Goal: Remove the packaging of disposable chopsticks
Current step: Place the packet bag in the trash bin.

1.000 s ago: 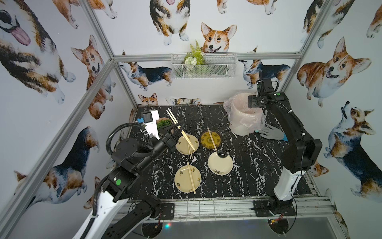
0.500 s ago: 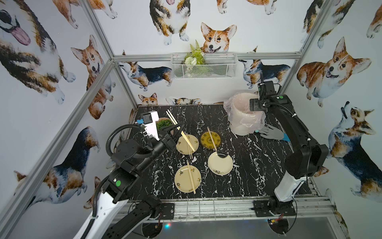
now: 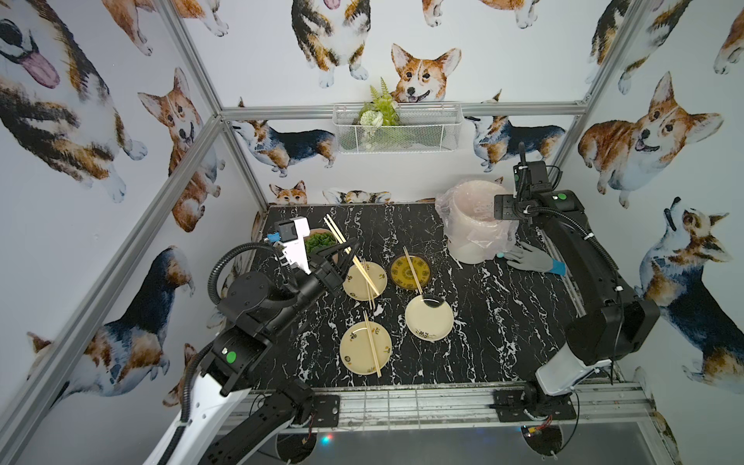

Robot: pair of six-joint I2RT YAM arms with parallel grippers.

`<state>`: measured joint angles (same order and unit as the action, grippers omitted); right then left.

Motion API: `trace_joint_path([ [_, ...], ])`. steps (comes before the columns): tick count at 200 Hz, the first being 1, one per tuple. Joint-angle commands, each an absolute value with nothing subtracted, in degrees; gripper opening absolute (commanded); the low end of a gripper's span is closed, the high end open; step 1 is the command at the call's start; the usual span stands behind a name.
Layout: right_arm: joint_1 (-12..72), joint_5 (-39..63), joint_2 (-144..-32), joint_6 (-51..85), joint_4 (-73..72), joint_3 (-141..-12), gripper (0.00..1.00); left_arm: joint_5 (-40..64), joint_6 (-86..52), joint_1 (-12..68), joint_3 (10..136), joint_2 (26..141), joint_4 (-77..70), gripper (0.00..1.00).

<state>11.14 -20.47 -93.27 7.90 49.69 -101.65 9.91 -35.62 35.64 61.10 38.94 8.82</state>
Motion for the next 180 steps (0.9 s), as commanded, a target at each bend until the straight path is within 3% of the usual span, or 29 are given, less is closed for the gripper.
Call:
trace_joint_path([
  [1,10.99,-20.83,-91.54,8.63,49.86,-99.60,0.97,9.54,-35.87,35.60,60.83,38.76,7.65,0.00],
  [62,10.53,-17.91,-93.15,8.69,48.43,-102.63,0.98,9.86,-36.30,35.58,60.78,39.08,7.39,0.00],
  [100,10.54,-14.92,-105.28,9.22,51.07,-119.28,0.96,10.43,-36.56,35.59,61.52,39.99,6.86,0.00],
  [141,10.66,-16.93,-120.55,10.60,68.25,-142.43,0.93,9.77,-36.57,35.59,61.74,39.55,7.09,0.00],
  [180,10.72,-19.68,-114.86,8.83,62.68,-135.74,0.95,10.17,-36.26,35.60,61.96,40.28,7.49,0.00],
])
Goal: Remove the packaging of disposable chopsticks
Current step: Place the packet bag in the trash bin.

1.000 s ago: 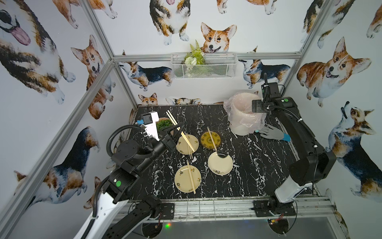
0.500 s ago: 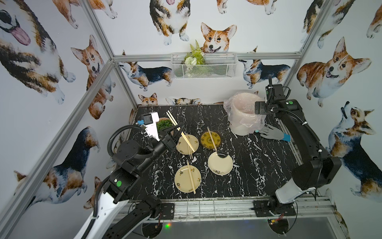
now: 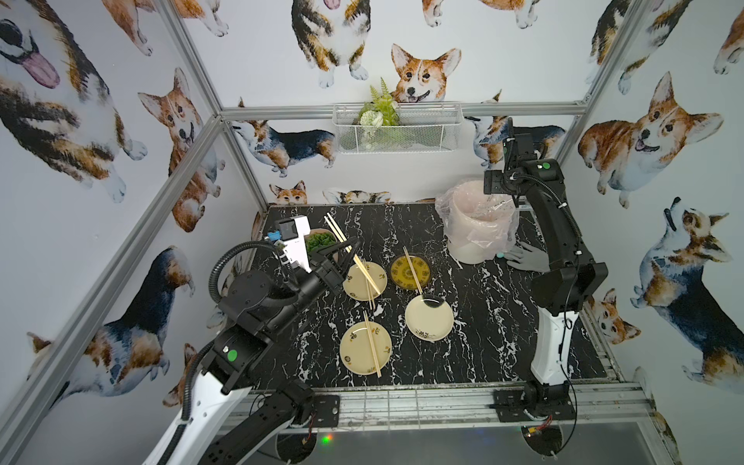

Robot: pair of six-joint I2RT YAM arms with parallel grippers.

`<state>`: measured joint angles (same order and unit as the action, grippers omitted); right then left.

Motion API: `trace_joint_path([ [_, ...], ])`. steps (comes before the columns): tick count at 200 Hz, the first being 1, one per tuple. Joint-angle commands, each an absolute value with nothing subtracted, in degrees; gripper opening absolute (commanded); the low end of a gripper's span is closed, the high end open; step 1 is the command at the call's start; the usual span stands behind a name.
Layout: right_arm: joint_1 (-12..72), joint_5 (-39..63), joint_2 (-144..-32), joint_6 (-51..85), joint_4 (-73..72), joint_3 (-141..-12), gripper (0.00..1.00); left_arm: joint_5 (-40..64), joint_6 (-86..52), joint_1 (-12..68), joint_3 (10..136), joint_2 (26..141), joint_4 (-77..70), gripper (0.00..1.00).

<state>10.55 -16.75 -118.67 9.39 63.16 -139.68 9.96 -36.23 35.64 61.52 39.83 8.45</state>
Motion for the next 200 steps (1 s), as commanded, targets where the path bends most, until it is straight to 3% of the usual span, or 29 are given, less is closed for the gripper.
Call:
trace_joint_path([
  [1,10.72,-19.91,-114.69,8.72,62.46,-135.59,0.95,10.18,-36.23,35.60,61.96,40.31,7.48,0.00],
  [47,9.42,-28.86,-108.79,4.89,56.97,-123.38,1.00,9.90,-36.51,35.60,60.50,39.71,6.77,0.00],
  [100,8.04,-31.63,-105.73,5.96,54.32,-113.76,1.00,9.57,-35.95,35.59,60.56,39.28,8.08,0.00],
  [200,8.00,-34.18,-102.33,3.68,53.50,-114.96,1.00,9.67,-36.56,35.59,59.94,39.98,6.93,0.00],
])
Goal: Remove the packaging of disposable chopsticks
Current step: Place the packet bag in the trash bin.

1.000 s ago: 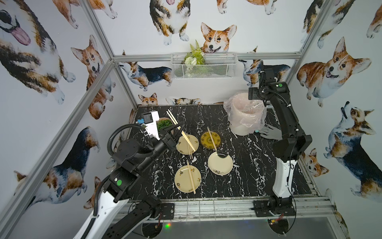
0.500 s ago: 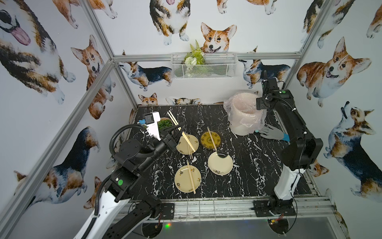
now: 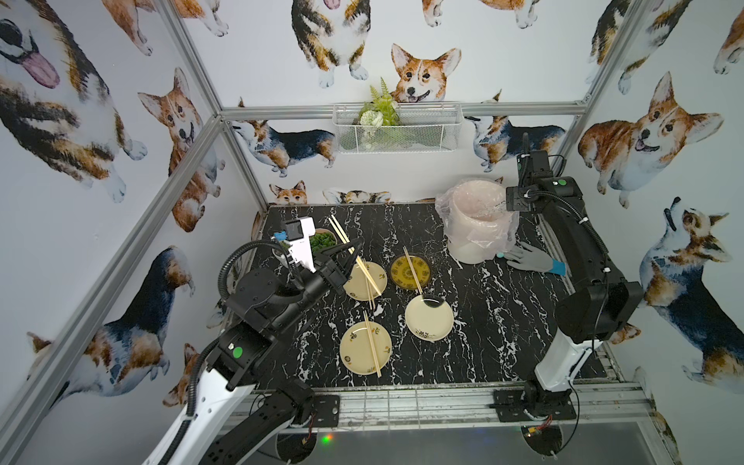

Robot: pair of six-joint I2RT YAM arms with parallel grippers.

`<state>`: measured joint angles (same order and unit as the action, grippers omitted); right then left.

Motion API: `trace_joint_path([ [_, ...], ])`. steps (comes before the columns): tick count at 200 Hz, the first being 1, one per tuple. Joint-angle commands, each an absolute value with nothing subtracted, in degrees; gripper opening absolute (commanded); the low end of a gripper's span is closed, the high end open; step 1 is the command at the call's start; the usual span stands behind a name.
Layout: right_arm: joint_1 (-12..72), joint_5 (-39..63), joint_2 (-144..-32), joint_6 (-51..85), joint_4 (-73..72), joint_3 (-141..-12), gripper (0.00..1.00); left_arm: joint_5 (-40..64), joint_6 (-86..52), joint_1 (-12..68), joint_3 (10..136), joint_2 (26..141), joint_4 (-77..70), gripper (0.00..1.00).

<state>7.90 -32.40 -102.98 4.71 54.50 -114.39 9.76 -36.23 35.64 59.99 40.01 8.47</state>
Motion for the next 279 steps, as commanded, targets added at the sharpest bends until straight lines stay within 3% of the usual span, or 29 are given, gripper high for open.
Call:
trace_joint_path([
  [1,8.00,-34.19,-102.32,3.69,53.51,-114.96,1.00,9.62,-36.61,35.59,59.94,39.98,6.94,0.00],
  [33,8.32,-36.93,-102.14,1.62,52.84,-115.74,1.00,9.65,-36.56,35.58,60.03,39.94,7.03,0.00],
  [92,8.88,-57.28,-106.93,-17.50,40.42,-110.22,1.00,9.53,-36.74,35.60,59.90,39.46,7.16,0.00],
  [170,9.54,-61.59,-102.06,-25.50,25.02,-102.48,1.00,9.46,-36.47,35.55,59.86,39.37,7.40,0.00],
  [215,11.72,-58.58,-98.55,-23.78,23.77,-103.65,1.00,9.79,-36.74,35.59,59.85,40.10,6.51,0.00],
  [250,17.95,-53.46,-102.84,-23.66,26.76,-109.43,1.00,10.44,-37.34,35.60,59.68,40.79,5.29,0.00],
  [267,20.67,-47.65,-106.19,-18.65,32.01,-114.57,1.00,10.47,-37.43,35.60,59.59,40.80,5.01,0.00],
  [279,21.25,-36.78,-107.22,-10.65,37.20,-118.28,1.00,10.34,-37.44,35.60,59.67,40.56,5.33,0.00],
])
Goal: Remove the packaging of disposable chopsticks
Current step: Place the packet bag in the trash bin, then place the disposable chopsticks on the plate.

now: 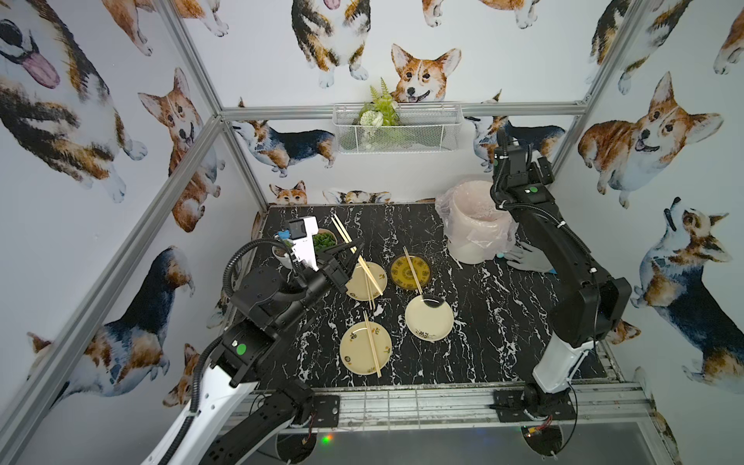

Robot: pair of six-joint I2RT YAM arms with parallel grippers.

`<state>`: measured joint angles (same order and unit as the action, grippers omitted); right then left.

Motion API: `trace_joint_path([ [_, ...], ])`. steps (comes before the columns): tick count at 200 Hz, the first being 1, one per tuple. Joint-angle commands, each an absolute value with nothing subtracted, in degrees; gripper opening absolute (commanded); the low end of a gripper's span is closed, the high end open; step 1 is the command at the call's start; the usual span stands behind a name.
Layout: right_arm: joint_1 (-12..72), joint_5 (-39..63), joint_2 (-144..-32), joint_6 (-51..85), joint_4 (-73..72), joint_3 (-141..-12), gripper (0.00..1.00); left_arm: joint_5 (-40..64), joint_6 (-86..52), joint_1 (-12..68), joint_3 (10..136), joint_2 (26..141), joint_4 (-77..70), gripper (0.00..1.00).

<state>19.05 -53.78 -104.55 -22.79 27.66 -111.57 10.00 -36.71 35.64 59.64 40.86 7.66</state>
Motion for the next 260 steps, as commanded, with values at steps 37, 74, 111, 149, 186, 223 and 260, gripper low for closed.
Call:
trace_joint_path([
  [37,20.70,-21.57,-104.91,3.66,35.88,-117.59,1.00,9.49,-36.27,35.60,60.60,39.40,7.43,0.00],
  [74,17.28,-9.34,-103.97,14.68,38.82,-115.65,1.00,8.73,-35.56,35.59,60.08,37.83,8.35,0.00],
  [111,16.61,-5.46,-98.32,19.29,36.89,-110.83,0.95,8.78,-35.57,35.60,59.41,37.77,8.70,0.00],
  [149,22.22,-1.85,-88.42,18.49,35.69,-107.19,0.75,10.64,-35.65,35.60,59.20,39.34,7.44,0.00],
  [186,31.49,20.67,-76.04,21.16,23.27,-90.40,0.60,17.45,-36.79,35.57,58.59,42.91,3.66,0.00],
  [223,43.17,36.36,-71.29,27.95,6.42,-77.09,0.56,26.89,-38.99,35.60,58.27,47.33,-1.78,0.00],
  [260,52.35,37.44,-72.03,25.67,4.40,-74.79,0.58,29.59,-40.59,35.60,57.23,48.49,-5.33,0.00],
])
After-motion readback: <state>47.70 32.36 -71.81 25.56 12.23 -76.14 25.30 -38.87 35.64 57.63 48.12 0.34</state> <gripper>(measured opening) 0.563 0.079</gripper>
